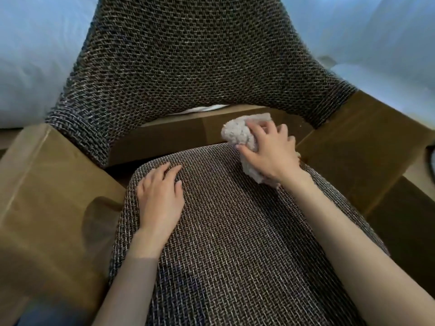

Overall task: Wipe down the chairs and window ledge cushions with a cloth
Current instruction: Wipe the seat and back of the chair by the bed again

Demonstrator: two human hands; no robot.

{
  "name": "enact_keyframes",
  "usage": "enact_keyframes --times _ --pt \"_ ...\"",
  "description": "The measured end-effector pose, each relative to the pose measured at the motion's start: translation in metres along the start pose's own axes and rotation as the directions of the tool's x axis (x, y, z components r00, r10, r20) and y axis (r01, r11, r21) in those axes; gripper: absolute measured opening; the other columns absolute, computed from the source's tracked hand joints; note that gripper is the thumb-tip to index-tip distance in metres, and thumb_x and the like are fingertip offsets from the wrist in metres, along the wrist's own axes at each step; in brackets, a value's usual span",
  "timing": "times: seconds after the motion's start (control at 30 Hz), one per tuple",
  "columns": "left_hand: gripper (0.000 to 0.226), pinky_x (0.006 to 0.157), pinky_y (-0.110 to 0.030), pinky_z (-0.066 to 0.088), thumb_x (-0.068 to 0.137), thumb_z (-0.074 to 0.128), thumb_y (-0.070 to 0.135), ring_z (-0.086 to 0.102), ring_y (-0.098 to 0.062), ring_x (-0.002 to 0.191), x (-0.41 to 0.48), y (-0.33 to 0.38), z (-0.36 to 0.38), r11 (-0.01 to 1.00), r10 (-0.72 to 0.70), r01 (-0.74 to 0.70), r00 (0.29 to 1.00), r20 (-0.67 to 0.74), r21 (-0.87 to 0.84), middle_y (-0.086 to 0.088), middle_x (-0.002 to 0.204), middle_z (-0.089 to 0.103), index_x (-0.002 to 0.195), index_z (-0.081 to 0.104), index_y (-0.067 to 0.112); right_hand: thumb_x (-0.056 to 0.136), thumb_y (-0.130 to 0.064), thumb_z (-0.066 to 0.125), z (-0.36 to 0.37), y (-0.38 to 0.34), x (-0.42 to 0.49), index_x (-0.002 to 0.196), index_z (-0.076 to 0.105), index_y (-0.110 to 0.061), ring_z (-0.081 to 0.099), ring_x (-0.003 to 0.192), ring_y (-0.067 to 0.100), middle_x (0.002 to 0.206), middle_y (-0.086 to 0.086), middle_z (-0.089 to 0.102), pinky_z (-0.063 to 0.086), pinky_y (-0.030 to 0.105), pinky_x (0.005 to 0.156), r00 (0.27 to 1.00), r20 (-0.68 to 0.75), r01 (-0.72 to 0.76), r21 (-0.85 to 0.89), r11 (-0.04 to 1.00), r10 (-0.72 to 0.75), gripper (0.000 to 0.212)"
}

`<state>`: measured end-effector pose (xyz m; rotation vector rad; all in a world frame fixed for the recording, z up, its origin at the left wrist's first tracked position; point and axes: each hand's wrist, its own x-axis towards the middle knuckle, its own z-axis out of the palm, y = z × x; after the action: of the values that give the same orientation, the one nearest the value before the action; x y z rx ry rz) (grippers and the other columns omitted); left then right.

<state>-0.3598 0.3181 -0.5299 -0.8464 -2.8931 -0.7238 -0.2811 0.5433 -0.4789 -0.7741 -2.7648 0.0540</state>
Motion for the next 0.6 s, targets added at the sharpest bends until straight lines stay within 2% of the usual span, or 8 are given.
enact_keyframes --times 0.07,0.1,0.2,0.3,0.37,0.43,0.5,0.6 --pt "0.040 0.116 -0.044 0.020 0.098 0.045 0.027 0.032 -0.020 0.137 0.001 -0.001 0.002 1.000 -0.002 0.002 1.000 -0.002 0.009 0.000 0.146 0.041 0.138 0.047 0.024 0.088 -0.074 0.021 0.017 0.008 0.015 0.143 0.030 -0.048 0.023 0.135 0.040 0.154 0.000 0.026 0.021 0.058 0.108 0.945 0.319 -0.096 0.063 0.993 0.071 0.062" --pt "0.040 0.115 -0.043 0.020 0.098 0.044 0.028 0.032 -0.020 0.137 0.002 -0.001 0.002 1.000 -0.004 0.004 1.000 -0.004 0.016 0.000 0.146 0.041 0.138 0.048 0.024 0.089 -0.074 0.017 0.027 0.012 0.019 0.142 0.028 -0.054 0.018 0.138 0.040 0.157 -0.002 0.021 0.015 0.056 0.111 0.917 0.390 -0.133 0.117 0.984 0.078 0.057" --pt "0.039 0.114 -0.042 0.017 0.098 0.043 0.028 0.031 -0.020 0.137 0.003 -0.001 0.006 0.999 0.001 -0.001 1.000 -0.011 0.039 0.001 0.146 0.042 0.137 0.048 0.025 0.091 -0.071 0.021 0.048 0.020 0.024 0.138 0.029 -0.060 0.024 0.135 0.037 0.156 0.000 0.026 0.017 0.053 0.107 0.960 0.268 -0.109 0.090 0.990 0.082 0.050" --pt "0.040 0.115 -0.042 0.015 0.099 0.040 0.030 0.029 -0.019 0.139 0.007 0.001 0.009 0.999 -0.001 0.002 1.000 -0.008 0.052 0.001 0.147 0.040 0.138 0.047 0.026 0.091 -0.066 0.033 0.058 0.013 0.026 0.138 0.042 -0.047 0.036 0.121 0.036 0.139 0.009 0.045 0.028 0.047 0.099 0.989 0.095 -0.113 -0.002 0.994 0.113 0.051" --pt "0.041 0.116 -0.043 0.014 0.099 0.038 0.032 0.028 -0.019 0.139 0.009 0.001 0.011 0.997 -0.026 0.027 1.000 -0.013 0.076 0.000 0.149 0.038 0.139 0.046 0.026 0.094 -0.055 0.041 0.062 0.006 0.025 0.137 0.050 -0.031 0.045 0.109 0.035 0.125 0.014 0.052 0.036 0.042 0.090 0.995 0.011 -0.099 0.056 0.994 0.099 0.049" --pt "0.043 0.116 -0.044 0.013 0.099 0.036 0.035 0.025 -0.019 0.141 0.009 0.001 0.011 0.993 -0.059 0.060 0.998 -0.013 0.101 0.000 0.151 0.036 0.140 0.044 0.026 0.095 -0.045 0.046 0.063 -0.006 0.021 0.134 0.054 -0.021 0.053 0.103 0.035 0.115 0.017 0.056 0.042 0.038 0.085 0.998 -0.017 -0.050 0.188 0.981 0.054 0.046" --pt "0.045 0.117 -0.046 0.012 0.099 0.034 0.037 0.023 -0.020 0.142 0.009 0.001 0.012 0.990 -0.082 0.081 0.997 -0.002 0.114 0.000 0.152 0.033 0.142 0.041 0.027 0.095 -0.043 0.047 0.066 -0.027 0.011 0.132 0.056 -0.017 0.059 0.098 0.031 0.112 0.016 0.060 0.044 0.034 0.079 0.999 -0.029 0.042 0.274 0.961 -0.035 0.045" --pt "0.046 0.117 -0.045 0.012 0.100 0.032 0.037 0.021 -0.021 0.143 0.009 0.003 0.012 0.988 -0.081 0.080 0.997 0.008 0.131 0.001 0.154 0.031 0.144 0.038 0.028 0.094 -0.046 0.049 0.074 -0.061 -0.005 0.132 0.056 -0.022 0.059 0.096 0.027 0.112 0.011 0.059 0.044 0.033 0.075 0.986 -0.063 0.167 0.319 0.933 -0.155 0.046"
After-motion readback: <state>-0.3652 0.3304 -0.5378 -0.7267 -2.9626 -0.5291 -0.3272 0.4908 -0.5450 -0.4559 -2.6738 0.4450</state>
